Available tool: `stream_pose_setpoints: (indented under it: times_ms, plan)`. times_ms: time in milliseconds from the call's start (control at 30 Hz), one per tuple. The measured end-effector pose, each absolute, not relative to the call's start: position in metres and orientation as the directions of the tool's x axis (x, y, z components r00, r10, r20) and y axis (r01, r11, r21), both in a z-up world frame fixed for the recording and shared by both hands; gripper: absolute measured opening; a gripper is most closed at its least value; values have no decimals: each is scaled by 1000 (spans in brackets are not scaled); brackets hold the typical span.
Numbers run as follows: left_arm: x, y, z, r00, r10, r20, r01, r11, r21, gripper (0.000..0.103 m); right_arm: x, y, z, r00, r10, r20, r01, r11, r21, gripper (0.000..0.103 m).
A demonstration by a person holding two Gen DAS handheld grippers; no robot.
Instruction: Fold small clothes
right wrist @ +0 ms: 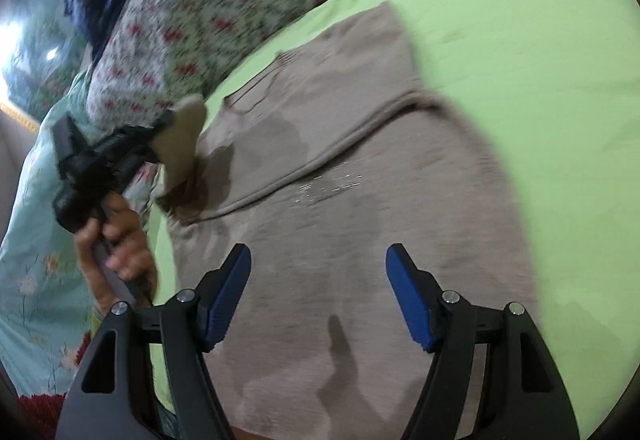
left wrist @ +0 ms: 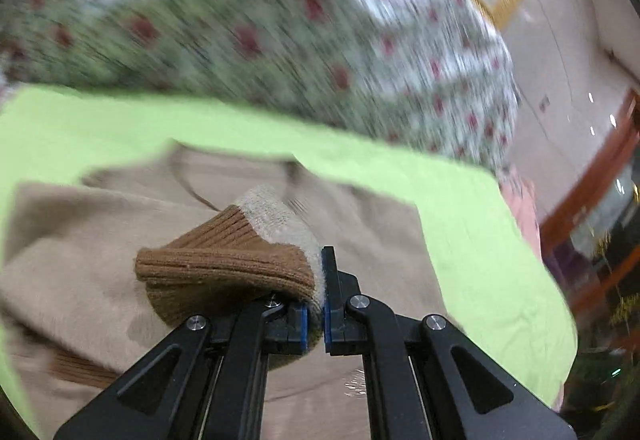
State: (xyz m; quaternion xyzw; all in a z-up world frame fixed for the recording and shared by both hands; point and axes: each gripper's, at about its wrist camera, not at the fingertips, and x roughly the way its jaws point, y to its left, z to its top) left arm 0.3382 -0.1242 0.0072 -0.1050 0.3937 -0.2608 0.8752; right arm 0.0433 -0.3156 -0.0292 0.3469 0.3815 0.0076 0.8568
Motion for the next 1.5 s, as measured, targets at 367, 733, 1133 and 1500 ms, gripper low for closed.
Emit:
stream_pose_setpoints:
  times_ms: [367,733,1133,1500]
  plan:
    - [327,-175,-78,346,-540,-767,402,824,-398,38,33,-336,-31,728,242,-641,285,744,604,71]
    - [245,-31,-50,480,-434,-763,277,900,-337,70,114,-286,-8,704,235,-671,119,891,438,71]
    - [270,127,-81,563,-163,-810,-106,958,-267,74,226,-186,-36,691,9,-723,-144,982,-125,73]
    - [282,93,-82,597,-112,-795,-128,964,-232,75,188,-311,-25,732,157,-663,178,895,408,7]
